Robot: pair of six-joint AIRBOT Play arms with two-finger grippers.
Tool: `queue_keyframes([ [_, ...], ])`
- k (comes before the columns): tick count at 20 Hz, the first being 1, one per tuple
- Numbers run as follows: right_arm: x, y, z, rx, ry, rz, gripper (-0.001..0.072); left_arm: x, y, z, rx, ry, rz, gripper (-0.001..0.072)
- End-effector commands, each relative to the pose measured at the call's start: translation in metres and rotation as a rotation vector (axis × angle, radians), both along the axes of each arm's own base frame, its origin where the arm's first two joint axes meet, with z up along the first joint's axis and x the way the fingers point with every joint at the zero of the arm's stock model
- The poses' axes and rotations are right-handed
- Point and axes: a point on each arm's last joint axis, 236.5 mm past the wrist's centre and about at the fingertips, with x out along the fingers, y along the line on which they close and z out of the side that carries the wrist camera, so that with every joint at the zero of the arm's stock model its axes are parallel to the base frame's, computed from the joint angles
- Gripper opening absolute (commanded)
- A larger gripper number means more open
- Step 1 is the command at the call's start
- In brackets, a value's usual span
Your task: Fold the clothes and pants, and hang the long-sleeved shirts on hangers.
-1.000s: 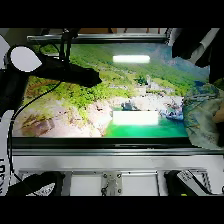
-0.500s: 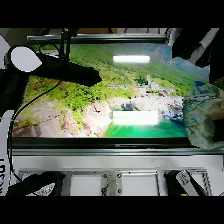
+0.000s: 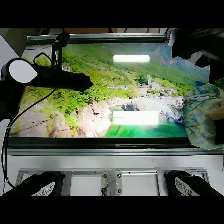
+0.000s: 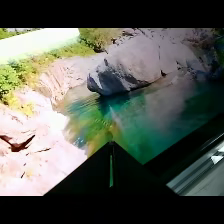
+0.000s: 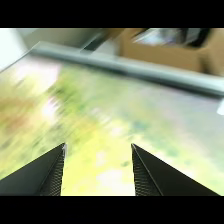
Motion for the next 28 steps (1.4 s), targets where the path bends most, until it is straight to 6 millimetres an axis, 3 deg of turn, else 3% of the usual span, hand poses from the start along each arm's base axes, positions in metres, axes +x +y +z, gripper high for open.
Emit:
queue_keyframes([
  [1,-0.056,0.109,-0.089,-0.156,0.216,0.385,0.0421,-0.009,0.004,-0.014,0.012,-0.016,-0.004,0.0016],
  [2,-0.066,0.121,-0.116,-0.193,0.307,0.412,0.0336,-0.010,0.004,-0.017,0.011,-0.015,-0.002,0.0016],
  [5,-0.091,0.143,-0.176,-0.255,0.451,0.441,0.0331,-0.015,0.001,-0.028,0.018,0.012,-0.010,0.0015],
  [8,-0.098,0.136,-0.206,-0.276,0.555,0.395,0.0331,-0.015,0.001,-0.029,0.018,0.013,-0.010,0.0016],
  [13,-0.099,0.121,-0.204,-0.341,0.526,0.365,0.0324,-0.015,0.002,-0.029,0.020,0.013,-0.010,0.0016],
  [14,-0.099,0.120,-0.202,-0.347,0.516,0.362,0.0264,-0.015,0.002,-0.029,0.020,0.013,-0.010,0.0016],
  [15,-0.099,0.119,-0.199,-0.347,0.509,0.361,0.0073,-0.015,0.002,-0.029,0.020,0.013,-0.010,0.0016],
  [16,-0.100,0.119,-0.198,-0.347,0.505,0.360,0.0014,-0.015,0.002,-0.029,0.020,0.013,-0.010,0.0016],
  [28,-0.104,0.119,-0.201,-0.354,0.526,0.375,0.0015,-0.015,0.002,-0.029,0.019,0.013,-0.010,0.0016],
])
